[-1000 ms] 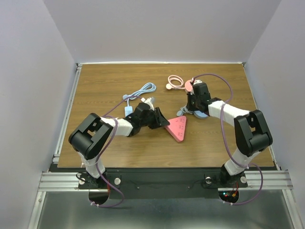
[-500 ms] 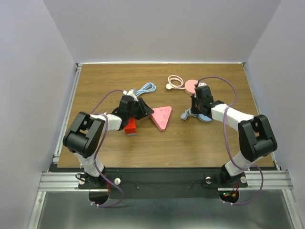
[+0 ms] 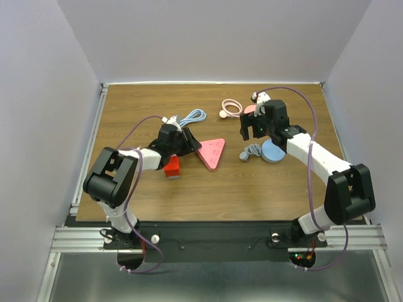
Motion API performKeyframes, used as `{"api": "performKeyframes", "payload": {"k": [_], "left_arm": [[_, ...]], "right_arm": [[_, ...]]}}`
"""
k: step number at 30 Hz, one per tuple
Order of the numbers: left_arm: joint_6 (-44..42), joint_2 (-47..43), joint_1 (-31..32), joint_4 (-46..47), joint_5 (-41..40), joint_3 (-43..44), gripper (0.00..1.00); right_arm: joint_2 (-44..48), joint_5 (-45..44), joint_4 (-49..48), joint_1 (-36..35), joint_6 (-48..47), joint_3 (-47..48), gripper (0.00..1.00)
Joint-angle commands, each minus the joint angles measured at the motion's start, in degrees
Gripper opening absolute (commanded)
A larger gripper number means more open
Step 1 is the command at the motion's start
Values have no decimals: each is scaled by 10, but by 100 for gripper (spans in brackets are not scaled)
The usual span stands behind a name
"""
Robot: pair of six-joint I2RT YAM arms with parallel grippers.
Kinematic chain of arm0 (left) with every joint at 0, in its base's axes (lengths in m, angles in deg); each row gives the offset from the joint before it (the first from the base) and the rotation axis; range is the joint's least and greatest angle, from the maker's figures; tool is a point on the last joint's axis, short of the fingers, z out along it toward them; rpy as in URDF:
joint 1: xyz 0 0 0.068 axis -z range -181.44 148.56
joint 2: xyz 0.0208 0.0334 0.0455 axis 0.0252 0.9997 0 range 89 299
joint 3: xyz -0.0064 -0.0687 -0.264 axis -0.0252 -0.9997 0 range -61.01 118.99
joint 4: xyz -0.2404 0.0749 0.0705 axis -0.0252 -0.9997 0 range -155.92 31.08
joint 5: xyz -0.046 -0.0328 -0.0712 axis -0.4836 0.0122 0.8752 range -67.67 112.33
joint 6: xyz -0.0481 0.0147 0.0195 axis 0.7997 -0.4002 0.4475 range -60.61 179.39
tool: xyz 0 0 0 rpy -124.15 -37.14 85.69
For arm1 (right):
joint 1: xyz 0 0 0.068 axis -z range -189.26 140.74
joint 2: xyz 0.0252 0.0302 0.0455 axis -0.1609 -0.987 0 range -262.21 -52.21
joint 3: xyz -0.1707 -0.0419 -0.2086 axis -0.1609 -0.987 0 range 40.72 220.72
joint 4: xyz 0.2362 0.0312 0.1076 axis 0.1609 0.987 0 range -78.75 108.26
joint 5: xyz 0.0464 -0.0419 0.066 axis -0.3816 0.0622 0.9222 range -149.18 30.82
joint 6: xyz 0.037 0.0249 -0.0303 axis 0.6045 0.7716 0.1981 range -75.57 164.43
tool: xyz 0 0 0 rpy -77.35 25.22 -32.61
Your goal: Insert the plug
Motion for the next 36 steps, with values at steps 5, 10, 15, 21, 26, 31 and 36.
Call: {"api": "performKeyframes", "payload": {"k": [5,10,15,21,26,31,36], "left_arm": [[-60,-41,-7,-68,-65,26,77],[-68,-70,-5,-86,-99,24,83],[-78,-92,10,-100,-129,32,86],[-83,-102,40,-116,-142,51,86],[-90,-110,67,-129,-163,68,86],[-104,-108,105,-133,-182,85,86],[-119,-98,122,-122,-174,99,86]], "right_arm": [[-71,45,14,1,-11,34,94],[-53,31,19,1,14,-5,94],[-54,35,29,2,17,-23,93],[-74,-15,35,2,20,-24,93],[-91,-42,46,2,27,-23,92],[-109,-36,47,1,23,-27,91],[-122,-50,49,2,28,-24,80]]}}
